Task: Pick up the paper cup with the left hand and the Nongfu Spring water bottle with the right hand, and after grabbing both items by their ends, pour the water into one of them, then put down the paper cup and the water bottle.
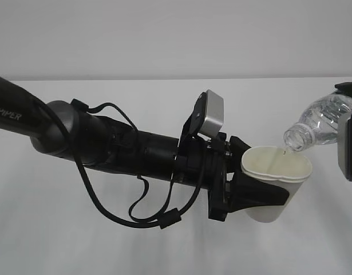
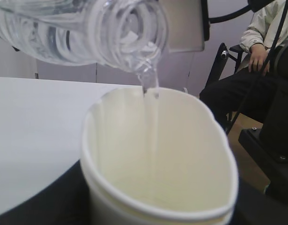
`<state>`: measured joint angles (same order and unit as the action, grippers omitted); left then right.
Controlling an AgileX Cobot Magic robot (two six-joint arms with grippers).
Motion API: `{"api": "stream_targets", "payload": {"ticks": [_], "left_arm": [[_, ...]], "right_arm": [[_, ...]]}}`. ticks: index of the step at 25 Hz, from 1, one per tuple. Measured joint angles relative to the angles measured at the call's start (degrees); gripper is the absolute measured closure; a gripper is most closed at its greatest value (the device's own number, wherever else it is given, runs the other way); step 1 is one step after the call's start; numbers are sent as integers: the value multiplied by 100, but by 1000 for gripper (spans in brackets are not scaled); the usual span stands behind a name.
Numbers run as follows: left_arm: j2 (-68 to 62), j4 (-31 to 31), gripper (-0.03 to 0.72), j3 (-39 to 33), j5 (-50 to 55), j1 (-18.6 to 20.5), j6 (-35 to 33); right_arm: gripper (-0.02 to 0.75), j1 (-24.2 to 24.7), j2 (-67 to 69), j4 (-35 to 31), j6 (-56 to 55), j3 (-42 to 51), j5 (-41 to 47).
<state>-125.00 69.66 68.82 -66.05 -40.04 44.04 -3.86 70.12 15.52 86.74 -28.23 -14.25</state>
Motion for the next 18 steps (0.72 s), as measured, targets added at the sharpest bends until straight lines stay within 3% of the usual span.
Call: {"api": "stream_targets", "payload": {"ticks": [18], "left_arm": [[0,14,259,0,0,0,0]], "right_arm": [[324,0,0,0,94,0,-10]]}}
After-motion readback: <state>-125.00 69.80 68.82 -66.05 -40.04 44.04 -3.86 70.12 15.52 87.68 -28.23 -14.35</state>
